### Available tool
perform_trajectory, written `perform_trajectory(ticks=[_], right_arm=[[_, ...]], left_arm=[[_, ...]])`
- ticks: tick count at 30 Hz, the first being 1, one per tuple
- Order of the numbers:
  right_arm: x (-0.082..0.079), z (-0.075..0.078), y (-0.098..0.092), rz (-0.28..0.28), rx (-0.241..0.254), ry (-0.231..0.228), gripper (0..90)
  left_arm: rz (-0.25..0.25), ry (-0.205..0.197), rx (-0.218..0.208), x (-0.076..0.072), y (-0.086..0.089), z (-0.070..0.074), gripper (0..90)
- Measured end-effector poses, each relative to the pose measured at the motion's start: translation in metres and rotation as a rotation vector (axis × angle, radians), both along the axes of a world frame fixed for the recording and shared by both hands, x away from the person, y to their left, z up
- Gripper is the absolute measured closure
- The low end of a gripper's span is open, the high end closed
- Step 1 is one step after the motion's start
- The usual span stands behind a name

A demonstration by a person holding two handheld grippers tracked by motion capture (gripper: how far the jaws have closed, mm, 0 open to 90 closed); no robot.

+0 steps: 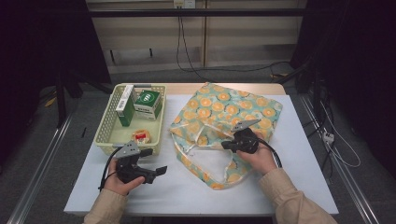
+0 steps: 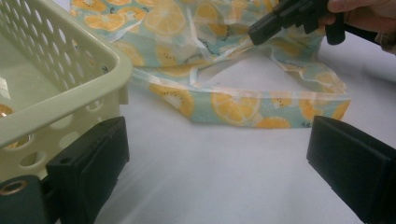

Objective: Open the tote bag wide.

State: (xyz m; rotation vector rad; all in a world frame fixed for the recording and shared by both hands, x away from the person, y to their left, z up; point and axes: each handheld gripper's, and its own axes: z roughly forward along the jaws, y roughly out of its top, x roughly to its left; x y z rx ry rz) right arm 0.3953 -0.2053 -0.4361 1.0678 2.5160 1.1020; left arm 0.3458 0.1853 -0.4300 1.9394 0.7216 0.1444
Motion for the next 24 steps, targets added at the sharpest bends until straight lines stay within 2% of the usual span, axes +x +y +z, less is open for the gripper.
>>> perform_trajectory(ticks=[1,2,4,6,8,13,14,15,18,20,24], right_arm=[[0.000,0.002,0.001,0.006,-0.018,-0.011,90.0],[0.000,0.004,0.001,0.011,-0.014,-0.012,90.0],[0.001,0.008,0.001,0.013,0.013,0.007,90.0],[0.003,0.015,-0.001,0.008,0.055,-0.005,90.0],[0.007,0.023,-0.005,-0.019,0.096,-0.020,90.0],[0.025,0.038,-0.021,-0.095,0.143,-0.057,90.0],[0.025,0.038,-0.021,-0.095,0.143,-0.057,90.0],[0.034,0.038,-0.029,-0.145,0.147,-0.062,90.0],[0.045,0.032,-0.038,-0.203,0.128,-0.060,90.0],[0.052,0.024,-0.044,-0.241,0.147,-0.045,90.0],[0.062,0.009,-0.049,-0.279,0.118,-0.032,90.0]], left_arm=[[0.000,0.000,0.000,0.000,0.000,0.000,5.7],[-0.002,0.000,-0.002,0.000,-0.001,0.000,5.7],[-0.004,-0.001,0.000,-0.001,-0.001,0.000,5.8],[-0.003,-0.002,0.000,-0.001,-0.001,0.000,5.8],[-0.002,-0.002,-0.008,-0.001,-0.001,0.000,5.8],[-0.006,-0.004,0.001,-0.001,-0.001,0.001,5.8],[-0.006,-0.004,0.001,-0.001,-0.001,0.001,5.8],[-0.007,-0.003,0.001,-0.001,-0.001,0.001,5.8],[-0.006,-0.005,0.000,-0.001,-0.001,0.001,5.9],[-0.007,-0.006,-0.001,-0.001,-0.001,0.001,5.8],[-0.011,-0.003,0.002,-0.001,-0.002,0.000,5.8]])
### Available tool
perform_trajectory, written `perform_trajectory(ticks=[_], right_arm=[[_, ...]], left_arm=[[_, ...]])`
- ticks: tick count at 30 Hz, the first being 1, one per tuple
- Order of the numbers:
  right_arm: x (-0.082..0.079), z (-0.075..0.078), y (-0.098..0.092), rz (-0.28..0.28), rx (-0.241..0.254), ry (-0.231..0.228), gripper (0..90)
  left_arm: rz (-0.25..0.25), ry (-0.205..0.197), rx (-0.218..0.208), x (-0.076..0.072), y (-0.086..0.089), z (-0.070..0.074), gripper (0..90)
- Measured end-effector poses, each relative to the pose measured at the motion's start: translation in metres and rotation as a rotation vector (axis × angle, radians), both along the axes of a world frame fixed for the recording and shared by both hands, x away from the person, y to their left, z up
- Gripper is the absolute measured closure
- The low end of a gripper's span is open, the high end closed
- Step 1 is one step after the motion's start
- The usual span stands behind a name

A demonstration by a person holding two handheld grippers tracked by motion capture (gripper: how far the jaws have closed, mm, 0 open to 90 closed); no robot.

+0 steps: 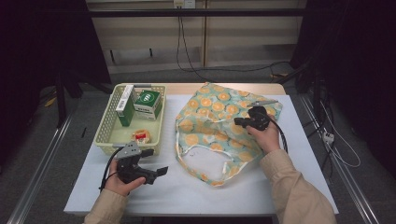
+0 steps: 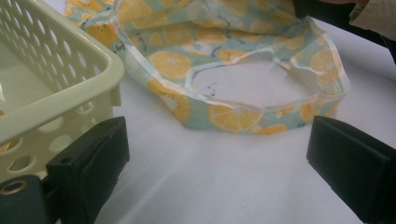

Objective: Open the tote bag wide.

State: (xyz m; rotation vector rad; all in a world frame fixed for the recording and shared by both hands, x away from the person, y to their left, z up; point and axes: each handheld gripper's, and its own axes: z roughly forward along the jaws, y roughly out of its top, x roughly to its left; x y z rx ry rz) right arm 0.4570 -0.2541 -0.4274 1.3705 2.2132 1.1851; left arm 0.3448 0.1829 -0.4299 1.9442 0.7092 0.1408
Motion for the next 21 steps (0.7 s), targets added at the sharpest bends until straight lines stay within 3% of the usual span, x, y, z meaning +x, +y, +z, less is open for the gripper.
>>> perform_trajectory(ticks=[9,17,20,21], right_arm=[[0.012,-0.027,0.001,-0.013,-0.054,0.032,90.0],[0.007,-0.035,0.006,0.010,-0.074,0.028,88.1],[0.005,-0.035,0.006,-0.004,-0.063,0.034,76.4],[0.005,-0.035,0.006,-0.004,-0.063,0.034,76.4]], left_arm=[[-0.003,0.000,0.001,0.000,0.000,0.000,5.8],[-0.006,-0.003,0.006,0.000,-0.001,0.000,5.8],[-0.005,-0.002,0.006,-0.001,-0.002,0.000,5.8],[-0.005,-0.002,0.008,-0.001,-0.002,-0.001,5.8]])
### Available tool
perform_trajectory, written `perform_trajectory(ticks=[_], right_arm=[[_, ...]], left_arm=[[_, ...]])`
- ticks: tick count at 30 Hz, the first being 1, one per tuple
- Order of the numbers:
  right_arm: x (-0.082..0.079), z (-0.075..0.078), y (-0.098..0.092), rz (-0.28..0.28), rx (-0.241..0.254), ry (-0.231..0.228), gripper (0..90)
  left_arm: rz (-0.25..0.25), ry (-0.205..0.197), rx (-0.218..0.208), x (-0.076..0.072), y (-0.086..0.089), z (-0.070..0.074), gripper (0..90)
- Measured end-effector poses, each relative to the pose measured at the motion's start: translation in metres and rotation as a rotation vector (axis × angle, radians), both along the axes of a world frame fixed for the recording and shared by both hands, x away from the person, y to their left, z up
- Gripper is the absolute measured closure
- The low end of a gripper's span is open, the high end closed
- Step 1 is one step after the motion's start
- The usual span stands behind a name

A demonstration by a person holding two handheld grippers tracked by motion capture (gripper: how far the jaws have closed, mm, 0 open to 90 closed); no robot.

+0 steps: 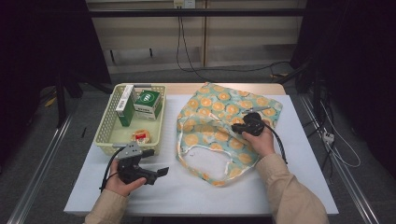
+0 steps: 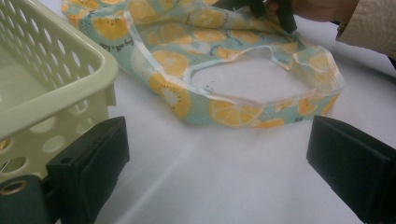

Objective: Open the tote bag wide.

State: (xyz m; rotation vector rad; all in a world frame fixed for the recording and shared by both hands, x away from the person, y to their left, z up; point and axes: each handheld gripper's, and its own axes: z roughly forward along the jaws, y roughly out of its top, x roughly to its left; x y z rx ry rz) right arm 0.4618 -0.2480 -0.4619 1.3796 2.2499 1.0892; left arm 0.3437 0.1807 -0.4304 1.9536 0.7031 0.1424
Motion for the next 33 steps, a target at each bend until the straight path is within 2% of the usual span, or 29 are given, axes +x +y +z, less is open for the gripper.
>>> perform_trajectory(ticks=[1,2,3,5,6,8,9,13,16,20,24,26,27,30,31,33], right_arm=[[-0.001,0.002,0.000,-0.002,-0.013,-0.011,70.9],[-0.002,0.005,0.000,0.007,-0.015,-0.030,69.3],[-0.004,0.012,-0.002,0.003,0.004,-0.046,66.8],[-0.005,0.014,-0.003,-0.001,0.014,-0.051,63.6],[-0.008,0.022,-0.003,0.000,0.019,-0.064,59.4],[-0.010,0.026,-0.002,0.008,0.013,-0.069,57.7],[-0.015,0.032,0.000,0.016,0.012,-0.081,52.8],[-0.021,0.042,0.003,0.034,0.015,-0.097,49.8],[-0.029,0.054,0.008,0.059,0.033,-0.127,47.4],[-0.033,0.060,0.012,0.081,0.028,-0.134,47.4],[-0.037,0.064,0.018,0.114,0.035,-0.137,54.2],[-0.043,0.066,0.024,0.152,0.039,-0.131,69.8],[-0.043,0.066,0.024,0.152,0.039,-0.131,69.8],[-0.052,0.067,0.035,0.217,0.078,-0.107,85.3],[-0.060,0.065,0.046,0.271,0.087,-0.095,89.1],[-0.067,0.062,0.055,0.301,0.085,-0.079,89.9]], left_arm=[[-0.003,0.001,0.001,0.000,-0.001,0.000,5.8],[-0.005,0.002,-0.003,0.000,-0.001,0.000,5.9],[-0.005,0.001,-0.001,0.000,-0.001,0.000,5.8],[-0.003,-0.003,0.001,0.000,0.000,0.000,5.9],[-0.003,-0.005,0.002,0.000,0.000,0.001,6.0],[-0.001,-0.006,-0.005,-0.001,0.000,0.002,6.0],[-0.001,-0.007,-0.006,-0.001,0.000,0.002,6.0],[-0.001,-0.006,-0.001,-0.001,-0.001,0.001,6.0],[-0.003,-0.006,-0.003,-0.001,-0.002,0.002,6.0],[-0.006,-0.004,-0.001,-0.001,-0.003,0.001,6.0],[-0.008,-0.006,0.002,0.000,-0.003,0.001,6.0],[-0.005,-0.005,0.000,0.000,-0.002,0.001,6.0],[-0.003,-0.005,0.000,0.000,-0.002,0.001,6.0],[-0.002,-0.008,0.000,-0.001,-0.002,0.001,6.0],[-0.003,-0.007,-0.001,-0.001,-0.002,0.001,6.1],[-0.006,-0.009,0.001,-0.001,-0.002,0.002,6.1]])
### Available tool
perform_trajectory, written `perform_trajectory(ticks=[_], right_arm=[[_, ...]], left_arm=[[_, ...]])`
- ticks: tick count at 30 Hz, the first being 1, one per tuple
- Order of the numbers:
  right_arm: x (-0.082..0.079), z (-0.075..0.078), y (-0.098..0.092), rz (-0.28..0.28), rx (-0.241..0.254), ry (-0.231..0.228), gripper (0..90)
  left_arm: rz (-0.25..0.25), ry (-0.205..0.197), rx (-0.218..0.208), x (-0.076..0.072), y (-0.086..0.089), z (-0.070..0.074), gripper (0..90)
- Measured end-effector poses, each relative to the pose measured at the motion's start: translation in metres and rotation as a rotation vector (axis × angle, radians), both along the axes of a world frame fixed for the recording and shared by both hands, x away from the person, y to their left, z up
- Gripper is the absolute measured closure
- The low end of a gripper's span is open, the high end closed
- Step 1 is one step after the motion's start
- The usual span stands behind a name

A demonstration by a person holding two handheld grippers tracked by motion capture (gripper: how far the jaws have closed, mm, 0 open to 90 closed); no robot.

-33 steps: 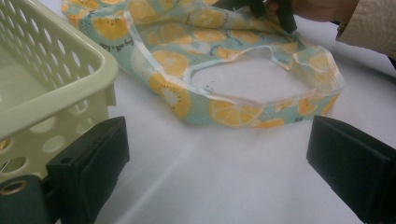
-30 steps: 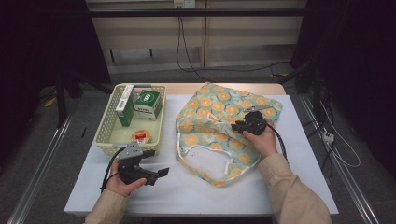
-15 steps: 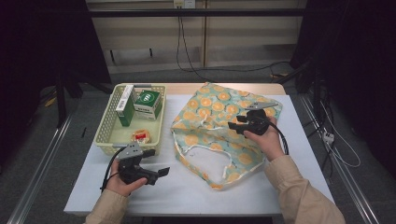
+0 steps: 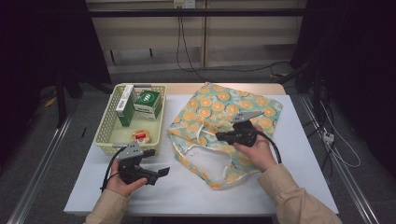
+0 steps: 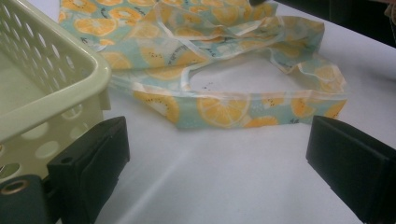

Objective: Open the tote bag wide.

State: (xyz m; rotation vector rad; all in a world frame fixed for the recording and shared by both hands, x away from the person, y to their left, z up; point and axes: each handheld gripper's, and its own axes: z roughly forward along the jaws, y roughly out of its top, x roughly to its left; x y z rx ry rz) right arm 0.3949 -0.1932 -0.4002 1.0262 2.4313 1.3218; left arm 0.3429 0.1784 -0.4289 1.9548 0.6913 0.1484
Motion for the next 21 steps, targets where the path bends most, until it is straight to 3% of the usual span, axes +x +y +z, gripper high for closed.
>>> perform_trajectory(ticks=[5,8,13,18,21], right_arm=[[-0.009,-0.019,0.013,0.035,-0.024,0.021,90.0],[-0.010,-0.028,0.008,0.041,-0.039,0.071,89.9],[-0.020,-0.034,0.004,0.072,-0.074,0.100,89.9],[-0.027,-0.043,-0.005,0.046,-0.106,0.092,89.9],[-0.028,-0.050,-0.014,-0.008,-0.105,0.051,89.3]], left_arm=[[0.002,-0.002,0.000,-0.001,0.000,0.001,6.2],[0.000,-0.003,0.002,-0.001,0.000,0.000,6.2],[0.006,-0.005,0.003,-0.001,0.001,0.001,6.2],[0.007,-0.005,0.003,-0.001,0.000,0.001,6.2],[0.006,-0.004,0.005,-0.001,0.000,0.001,6.2]])
